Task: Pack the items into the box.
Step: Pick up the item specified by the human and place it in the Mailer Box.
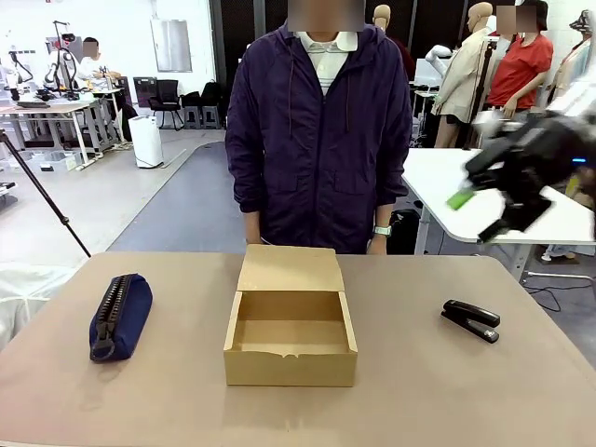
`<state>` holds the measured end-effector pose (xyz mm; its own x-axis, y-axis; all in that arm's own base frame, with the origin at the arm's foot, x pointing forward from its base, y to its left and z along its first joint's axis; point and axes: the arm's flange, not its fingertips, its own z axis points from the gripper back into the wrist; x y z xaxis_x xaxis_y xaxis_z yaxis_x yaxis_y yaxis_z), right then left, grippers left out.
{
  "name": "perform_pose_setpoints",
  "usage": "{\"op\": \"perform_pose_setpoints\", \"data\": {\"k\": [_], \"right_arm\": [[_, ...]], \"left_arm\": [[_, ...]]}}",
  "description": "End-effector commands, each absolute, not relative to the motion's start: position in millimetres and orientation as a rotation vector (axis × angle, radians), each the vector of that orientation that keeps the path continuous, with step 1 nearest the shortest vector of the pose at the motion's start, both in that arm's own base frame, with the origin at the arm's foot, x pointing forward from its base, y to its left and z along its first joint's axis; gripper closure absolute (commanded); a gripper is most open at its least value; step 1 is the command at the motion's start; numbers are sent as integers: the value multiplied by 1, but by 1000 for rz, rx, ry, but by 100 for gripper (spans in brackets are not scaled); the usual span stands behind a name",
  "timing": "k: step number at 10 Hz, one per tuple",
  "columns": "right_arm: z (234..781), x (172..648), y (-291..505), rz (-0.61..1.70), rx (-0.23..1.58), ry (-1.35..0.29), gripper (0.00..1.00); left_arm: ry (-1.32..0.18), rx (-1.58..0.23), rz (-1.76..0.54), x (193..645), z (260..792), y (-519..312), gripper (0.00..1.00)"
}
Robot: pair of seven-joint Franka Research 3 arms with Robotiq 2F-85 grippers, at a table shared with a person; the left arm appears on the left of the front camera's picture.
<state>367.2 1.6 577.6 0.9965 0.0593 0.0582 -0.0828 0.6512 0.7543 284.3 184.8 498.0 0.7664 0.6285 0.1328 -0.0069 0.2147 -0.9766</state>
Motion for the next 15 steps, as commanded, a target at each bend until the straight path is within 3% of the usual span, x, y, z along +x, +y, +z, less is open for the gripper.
{"op": "perform_pose_setpoints", "data": {"k": [1,2,3,4,15], "right_arm": [[539,347,-33,-282,1203,-235,0],[513,335,-54,-231,1329,-296,0],[488,330,-61,-216,1346,-362,0],[539,342,-63,-154,1100,-100,0],[539,342,-63,-154,1100,-100,0]], "left_arm": [[-589,-1310,473,284,501,184,0],[-589,-1310,473,284,501,184,0],[-589,-1310,473,284,501,184,0],[-589,-1310,473,284,501,184,0],[-589,-1310,473,284,501,184,0]]}}
